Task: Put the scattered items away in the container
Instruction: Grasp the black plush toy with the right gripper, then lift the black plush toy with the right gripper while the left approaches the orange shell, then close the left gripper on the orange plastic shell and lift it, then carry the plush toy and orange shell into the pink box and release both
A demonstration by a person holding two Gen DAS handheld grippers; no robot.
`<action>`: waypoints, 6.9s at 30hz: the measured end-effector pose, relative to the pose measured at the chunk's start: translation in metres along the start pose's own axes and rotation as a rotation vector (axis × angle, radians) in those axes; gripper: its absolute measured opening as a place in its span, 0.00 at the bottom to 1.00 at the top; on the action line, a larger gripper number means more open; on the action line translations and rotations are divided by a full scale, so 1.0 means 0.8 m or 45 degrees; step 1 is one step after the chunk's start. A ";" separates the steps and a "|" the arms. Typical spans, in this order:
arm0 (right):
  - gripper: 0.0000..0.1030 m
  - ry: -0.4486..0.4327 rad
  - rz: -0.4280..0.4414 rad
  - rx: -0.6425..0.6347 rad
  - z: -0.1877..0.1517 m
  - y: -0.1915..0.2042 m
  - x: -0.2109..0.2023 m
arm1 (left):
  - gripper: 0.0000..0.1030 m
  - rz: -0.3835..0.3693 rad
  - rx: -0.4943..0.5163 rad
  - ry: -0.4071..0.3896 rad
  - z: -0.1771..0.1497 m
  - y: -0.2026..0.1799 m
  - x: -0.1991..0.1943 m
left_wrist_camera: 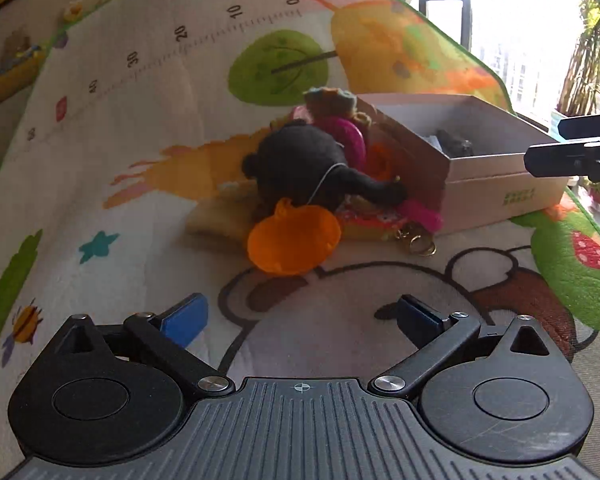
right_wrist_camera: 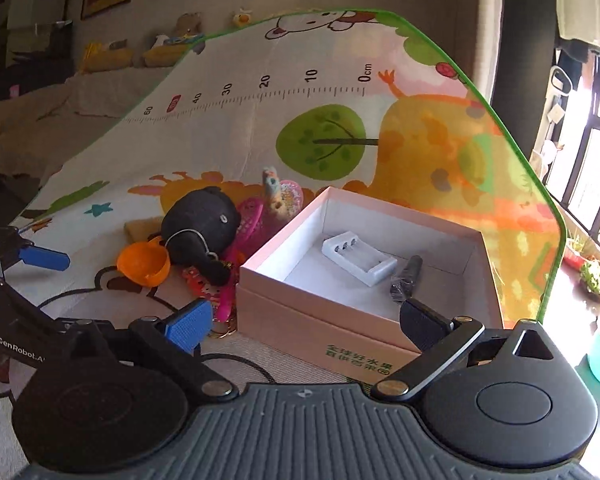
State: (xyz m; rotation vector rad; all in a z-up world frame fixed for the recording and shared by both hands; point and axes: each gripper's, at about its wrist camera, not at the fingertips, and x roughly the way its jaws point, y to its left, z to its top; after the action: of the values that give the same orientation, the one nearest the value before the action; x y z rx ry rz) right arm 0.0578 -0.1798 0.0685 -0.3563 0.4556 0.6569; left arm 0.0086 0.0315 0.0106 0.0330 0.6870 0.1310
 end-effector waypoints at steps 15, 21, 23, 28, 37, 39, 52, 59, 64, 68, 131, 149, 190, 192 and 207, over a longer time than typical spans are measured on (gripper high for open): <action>0.44 0.076 0.126 -0.175 0.041 0.082 0.059 | 1.00 0.035 -0.193 -0.077 -0.022 0.030 -0.014; 0.70 0.075 0.162 -0.030 0.095 0.074 0.105 | 1.00 0.012 -0.240 -0.063 -0.023 0.037 -0.011; 0.79 0.090 0.149 0.015 0.106 0.074 0.127 | 1.00 0.008 -0.239 -0.069 -0.023 0.036 -0.012; 0.80 0.194 0.161 0.080 0.107 0.081 0.177 | 1.00 -0.008 -0.260 -0.079 -0.025 0.040 -0.013; 0.65 0.201 0.270 0.187 0.092 0.063 0.142 | 1.00 -0.044 -0.241 -0.099 -0.026 0.036 -0.017; 0.65 0.189 0.299 0.198 0.085 0.055 0.115 | 1.00 -0.046 -0.233 -0.106 -0.026 0.035 -0.018; 0.69 0.220 0.189 0.322 -0.027 -0.011 -0.012 | 1.00 -0.034 -0.152 -0.094 -0.024 0.024 -0.017; 0.86 0.134 0.048 0.329 -0.059 -0.030 -0.054 | 1.00 -0.043 -0.022 -0.040 -0.014 0.001 -0.011; 0.86 0.105 0.000 0.255 -0.073 -0.020 -0.064 | 1.00 -0.071 0.063 -0.075 0.014 -0.025 -0.006; 0.86 0.106 -0.007 0.274 -0.086 -0.018 -0.065 | 1.00 -0.037 0.159 -0.103 0.037 -0.049 0.013; 1.00 0.120 0.054 0.217 -0.064 -0.006 -0.052 | 0.60 -0.261 -0.110 0.050 -0.012 -0.012 -0.021; 0.73 0.194 0.039 0.259 -0.062 -0.017 -0.039 | 0.83 -0.321 -0.035 0.007 -0.033 -0.042 -0.050; 0.73 -0.006 -0.013 0.397 0.069 -0.179 0.005 | 0.56 -0.410 0.340 -0.375 0.169 -0.144 -0.001; 0.73 -0.013 -0.020 0.429 0.081 -0.196 0.026 | 0.56 -0.417 0.321 -0.391 0.187 -0.151 0.019; 0.89 0.025 -0.025 0.556 0.064 -0.221 0.083 | 0.92 -0.397 0.228 -0.291 0.174 -0.122 0.073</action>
State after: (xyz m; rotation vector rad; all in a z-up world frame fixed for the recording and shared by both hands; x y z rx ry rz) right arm 0.2347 -0.2538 0.1084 0.0460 0.5981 0.5177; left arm 0.1519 -0.0559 0.0743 0.1104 0.4665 -0.2314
